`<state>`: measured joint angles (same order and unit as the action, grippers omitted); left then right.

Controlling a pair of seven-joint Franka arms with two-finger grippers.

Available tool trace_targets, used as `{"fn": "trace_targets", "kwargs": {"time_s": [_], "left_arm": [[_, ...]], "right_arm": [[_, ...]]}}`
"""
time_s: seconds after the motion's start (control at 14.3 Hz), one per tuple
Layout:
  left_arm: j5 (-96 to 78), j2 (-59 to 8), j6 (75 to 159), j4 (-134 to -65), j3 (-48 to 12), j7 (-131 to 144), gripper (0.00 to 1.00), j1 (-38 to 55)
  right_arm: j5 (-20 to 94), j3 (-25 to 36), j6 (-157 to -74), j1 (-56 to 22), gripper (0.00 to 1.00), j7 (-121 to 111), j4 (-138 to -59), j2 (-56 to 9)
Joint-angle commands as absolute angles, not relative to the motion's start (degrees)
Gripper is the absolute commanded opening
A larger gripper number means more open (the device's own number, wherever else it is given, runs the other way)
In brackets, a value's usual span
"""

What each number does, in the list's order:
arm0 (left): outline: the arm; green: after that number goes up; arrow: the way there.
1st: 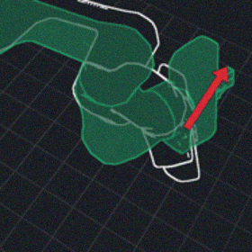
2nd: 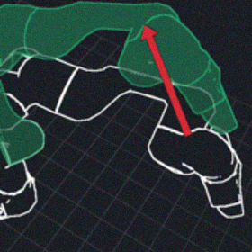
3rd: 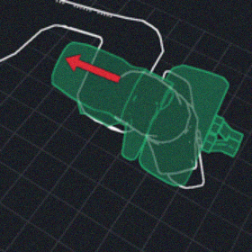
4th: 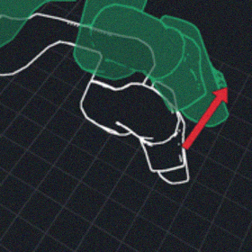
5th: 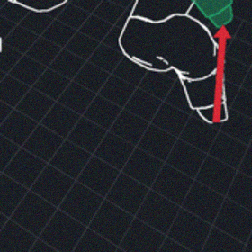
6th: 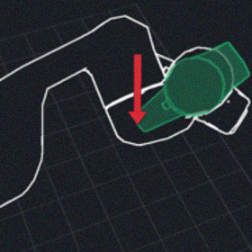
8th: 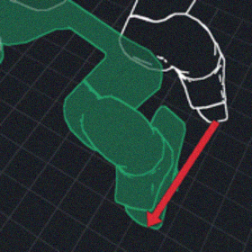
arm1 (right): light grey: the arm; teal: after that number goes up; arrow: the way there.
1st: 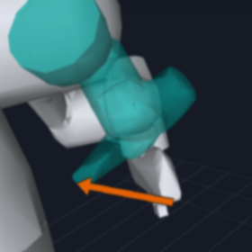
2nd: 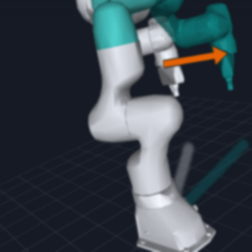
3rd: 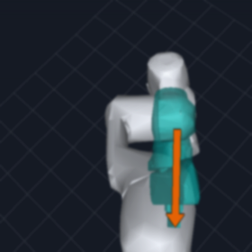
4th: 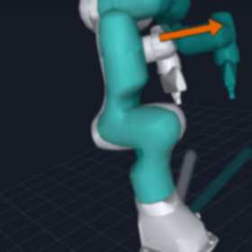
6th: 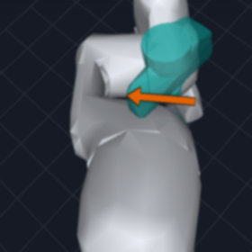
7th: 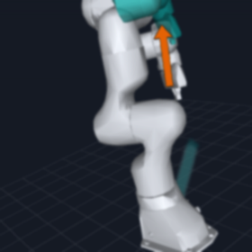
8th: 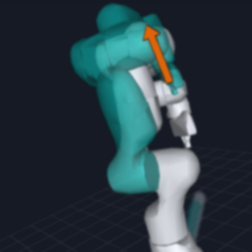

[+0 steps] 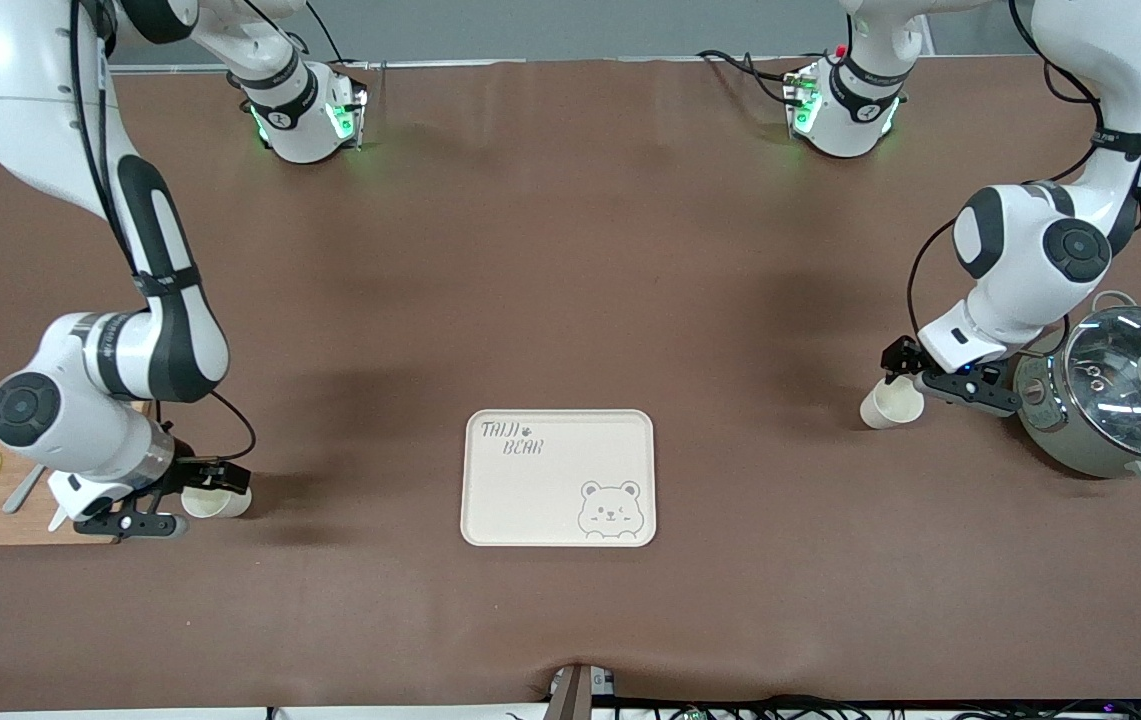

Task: Place white IKEA cup upright on tray with both arms
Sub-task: 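Grasp the white cups with the right gripper and the left gripper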

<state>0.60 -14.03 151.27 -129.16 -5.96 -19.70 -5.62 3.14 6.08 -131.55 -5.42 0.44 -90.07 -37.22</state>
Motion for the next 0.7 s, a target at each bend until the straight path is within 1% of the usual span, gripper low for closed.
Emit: {"fn": "trace_targets", "kwargs": {"time_s": [0.0, 0.28, 0.35, 0.42, 0.49, 0.56, 0.63], "left_arm": [[0.6, -17.2, 152.5, -126.5, -6.5, -22.1, 1.00, -7.3], [0.6, -20.4, 153.5, -124.2, -6.5, -24.3, 1.00, -8.4], [1.0, -21.1, 153.6, -123.6, -6.5, -25.8, 1.00, -8.5], [0.4, -21.8, 154.2, -123.4, -6.5, -26.1, 1.00, -8.3], [0.4, -21.8, 155.9, -123.9, -6.4, -26.5, 0.98, -8.3], [0.4, -21.9, 156.6, -124.4, -6.4, -26.5, 0.69, -8.3], [0.4, -21.9, 157.2, -125.0, -6.3, -26.7, 0.01, -8.3]], "right_arm": [[3.5, 6.2, -133.0, -6.2, 1.00, 0.9, -88.3, -39.9], [3.5, 6.2, -135.1, -6.5, 1.00, 0.8, -88.3, -41.2], [3.4, 6.2, -135.0, -6.5, 0.91, 0.7, -88.3, -41.2], [3.3, 6.2, -134.9, -6.5, 0.70, 0.7, -88.3, -41.2], [3.3, 6.2, -134.9, -6.5, 0.46, 0.7, -88.3, -41.2], [3.3, 6.2, -134.9, -6.5, 0.29, 0.7, -88.3, -41.1], [3.3, 6.2, -134.9, -6.5, 0.13, 0.8, -88.2, -41.1]]}}
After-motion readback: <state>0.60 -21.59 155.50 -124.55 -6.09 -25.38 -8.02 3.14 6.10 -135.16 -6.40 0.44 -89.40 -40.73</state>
